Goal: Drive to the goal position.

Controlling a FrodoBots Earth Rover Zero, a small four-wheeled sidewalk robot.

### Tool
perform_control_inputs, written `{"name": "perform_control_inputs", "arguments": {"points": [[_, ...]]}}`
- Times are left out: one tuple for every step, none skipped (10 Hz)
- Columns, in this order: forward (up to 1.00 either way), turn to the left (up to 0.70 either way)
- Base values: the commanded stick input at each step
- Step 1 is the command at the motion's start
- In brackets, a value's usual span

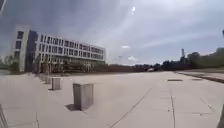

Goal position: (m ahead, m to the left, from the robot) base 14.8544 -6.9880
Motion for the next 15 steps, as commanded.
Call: {"name": "perform_control_inputs", "arguments": {"points": [[0.7, 0.0], [0.7, 0.0], [0.7, 0.0], [0.7, 0.0], [0.7, 0.0], [0.7, 0.0], [0.7, 0.0], [0.7, 0.0], [0.7, -0.16], [0.7, -0.35], [0.7, -0.35], [0.7, -0.35], [0.7, -0.35], [0.7, -0.35], [0.7, -0.35]]}}
